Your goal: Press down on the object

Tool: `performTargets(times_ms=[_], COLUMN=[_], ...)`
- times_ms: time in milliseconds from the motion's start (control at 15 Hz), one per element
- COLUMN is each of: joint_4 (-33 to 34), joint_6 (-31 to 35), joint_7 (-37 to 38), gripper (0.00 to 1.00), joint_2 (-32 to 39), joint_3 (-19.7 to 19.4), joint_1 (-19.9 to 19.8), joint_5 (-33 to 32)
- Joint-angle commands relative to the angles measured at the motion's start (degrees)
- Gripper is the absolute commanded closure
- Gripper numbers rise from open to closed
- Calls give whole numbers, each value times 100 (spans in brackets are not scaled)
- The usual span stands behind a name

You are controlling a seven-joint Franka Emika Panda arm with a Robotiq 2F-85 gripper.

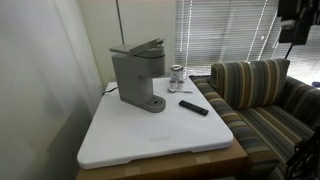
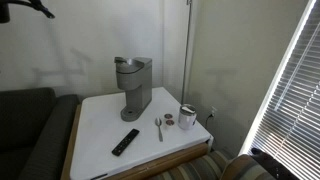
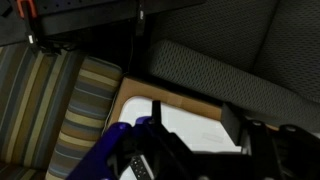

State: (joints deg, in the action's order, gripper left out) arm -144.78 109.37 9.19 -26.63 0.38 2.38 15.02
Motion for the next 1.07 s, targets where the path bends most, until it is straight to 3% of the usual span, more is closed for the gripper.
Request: performTargets(times_ms=[0, 67, 267, 667, 1000], joint_4=[8, 0, 20, 440, 1211], joint_6=[-16, 49, 412, 1115, 1237], joint_7=[-22, -18, 1, 70, 64], gripper=[35, 10, 0, 0, 0], joint_2=[2, 14, 70, 519, 1236], joint_3=[56, 57, 92, 75, 120], joint_1=[-63, -63, -84, -114, -72], joint_5=[22, 40, 12, -38, -173])
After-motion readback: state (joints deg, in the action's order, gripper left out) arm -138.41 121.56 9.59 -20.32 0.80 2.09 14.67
